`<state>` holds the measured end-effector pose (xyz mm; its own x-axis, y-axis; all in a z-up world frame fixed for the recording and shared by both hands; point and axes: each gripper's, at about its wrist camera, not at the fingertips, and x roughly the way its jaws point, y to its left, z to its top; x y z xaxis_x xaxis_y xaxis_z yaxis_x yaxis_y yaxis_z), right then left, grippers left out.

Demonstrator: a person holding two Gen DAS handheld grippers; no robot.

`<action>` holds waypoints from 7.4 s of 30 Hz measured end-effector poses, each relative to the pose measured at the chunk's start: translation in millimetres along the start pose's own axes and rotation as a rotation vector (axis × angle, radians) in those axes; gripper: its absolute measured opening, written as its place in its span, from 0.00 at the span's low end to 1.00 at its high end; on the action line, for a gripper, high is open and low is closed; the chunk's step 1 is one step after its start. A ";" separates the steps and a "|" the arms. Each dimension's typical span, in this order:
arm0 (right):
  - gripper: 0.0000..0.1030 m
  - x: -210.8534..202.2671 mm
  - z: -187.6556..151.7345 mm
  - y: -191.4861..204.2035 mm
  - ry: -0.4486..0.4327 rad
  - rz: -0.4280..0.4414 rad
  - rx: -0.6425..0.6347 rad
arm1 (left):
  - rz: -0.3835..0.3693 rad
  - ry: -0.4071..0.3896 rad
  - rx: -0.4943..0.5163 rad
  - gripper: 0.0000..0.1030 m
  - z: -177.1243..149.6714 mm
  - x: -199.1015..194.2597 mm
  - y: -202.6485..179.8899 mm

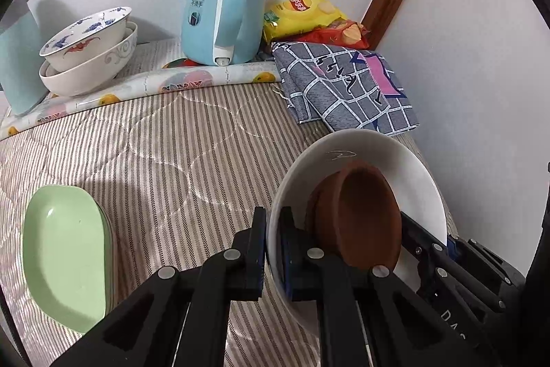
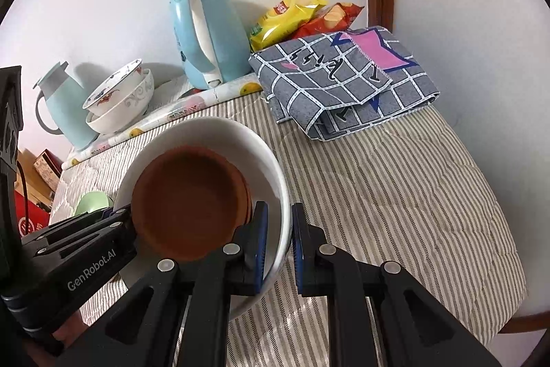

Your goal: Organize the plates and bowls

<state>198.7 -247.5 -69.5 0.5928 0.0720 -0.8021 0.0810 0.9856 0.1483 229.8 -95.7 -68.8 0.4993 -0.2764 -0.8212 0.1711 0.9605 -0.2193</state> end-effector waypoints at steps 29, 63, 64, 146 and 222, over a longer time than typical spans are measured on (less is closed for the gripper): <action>0.12 -10.1 -0.5 27.5 -0.024 0.002 -0.001 | 0.010 -0.018 0.020 0.08 -0.2 -21.4 19.1; 0.12 -13.7 -14.8 99.4 -0.033 0.060 -0.050 | 0.046 -0.049 -0.046 0.08 -14.9 -58.4 95.1; 0.12 -13.6 -15.5 100.9 -0.031 0.064 -0.050 | 0.048 -0.048 -0.048 0.08 -16.1 -59.3 97.8; 0.18 68.9 -52.8 212.7 0.101 0.155 -0.147 | 0.069 0.083 -0.151 0.14 -33.4 -24.8 252.7; 0.91 -162.3 -150.6 61.7 -0.194 -0.021 -0.101 | 0.201 -0.277 -0.024 0.85 -160.3 -198.2 81.8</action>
<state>-13.3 -175.3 -17.3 0.7357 0.0303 -0.6767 0.0198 0.9976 0.0661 8.8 42.7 -8.4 0.7332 -0.0759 -0.6757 0.0270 0.9962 -0.0826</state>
